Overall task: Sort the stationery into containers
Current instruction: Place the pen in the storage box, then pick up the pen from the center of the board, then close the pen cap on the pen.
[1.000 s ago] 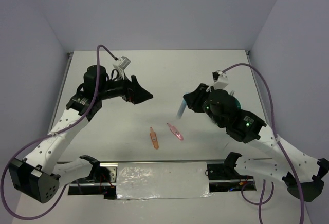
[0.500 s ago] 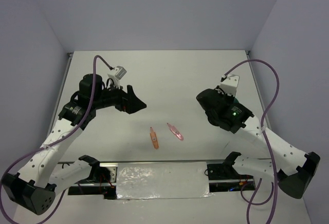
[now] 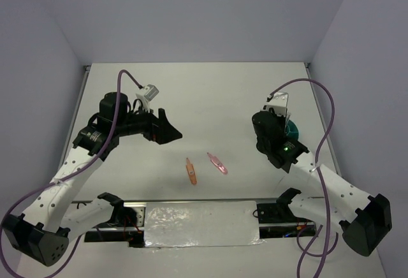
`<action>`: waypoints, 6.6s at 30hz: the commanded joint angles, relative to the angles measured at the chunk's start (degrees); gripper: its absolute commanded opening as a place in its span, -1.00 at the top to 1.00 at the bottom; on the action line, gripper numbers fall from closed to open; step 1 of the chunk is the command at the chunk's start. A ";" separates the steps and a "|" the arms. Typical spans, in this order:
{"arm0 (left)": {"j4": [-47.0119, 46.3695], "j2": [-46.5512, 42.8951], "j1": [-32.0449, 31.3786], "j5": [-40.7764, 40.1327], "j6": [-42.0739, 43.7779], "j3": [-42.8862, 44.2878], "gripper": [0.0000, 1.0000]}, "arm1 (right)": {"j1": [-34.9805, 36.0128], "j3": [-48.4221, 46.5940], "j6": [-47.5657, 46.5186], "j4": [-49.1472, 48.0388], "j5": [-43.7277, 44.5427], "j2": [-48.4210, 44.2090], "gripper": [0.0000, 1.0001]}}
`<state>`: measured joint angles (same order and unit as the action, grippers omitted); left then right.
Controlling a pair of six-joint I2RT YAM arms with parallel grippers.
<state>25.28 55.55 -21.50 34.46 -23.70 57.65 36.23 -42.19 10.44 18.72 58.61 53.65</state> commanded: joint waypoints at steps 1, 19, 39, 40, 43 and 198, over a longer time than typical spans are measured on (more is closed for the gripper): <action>-0.58 0.44 0.14 1.93 1.38 2.29 -0.99 | -1.16 2.02 -8.13 -15.10 -2.09 0.23 0.92; -0.93 1.05 0.05 0.96 1.73 1.68 -0.99 | -2.74 9.41 -0.95 -12.48 -3.06 -2.23 0.66; 3.72 7.98 -3.63 -24.13 -5.47 -2.53 -0.99 | 4.89 -3.05 -1.30 -3.79 -12.98 -7.07 -1.00; 4.51 8.60 -6.42 -26.70 -8.09 -2.89 -0.99 | 7.78 -4.11 -0.95 -2.91 -13.52 -5.50 -0.99; 7.93 11.58 -11.96 -34.16 -15.19 -3.50 -0.99 | 12.01 -8.07 2.73 1.92 -14.48 -2.77 -0.99; -26.24 -0.44 -26.41 -32.01 -19.36 17.68 1.00 | 5.78 8.63 28.33 -39.39 -104.77 -9.70 0.42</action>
<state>10.44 57.14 -51.07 7.01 -41.45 69.67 41.67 -35.92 40.82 -24.95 -41.36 45.87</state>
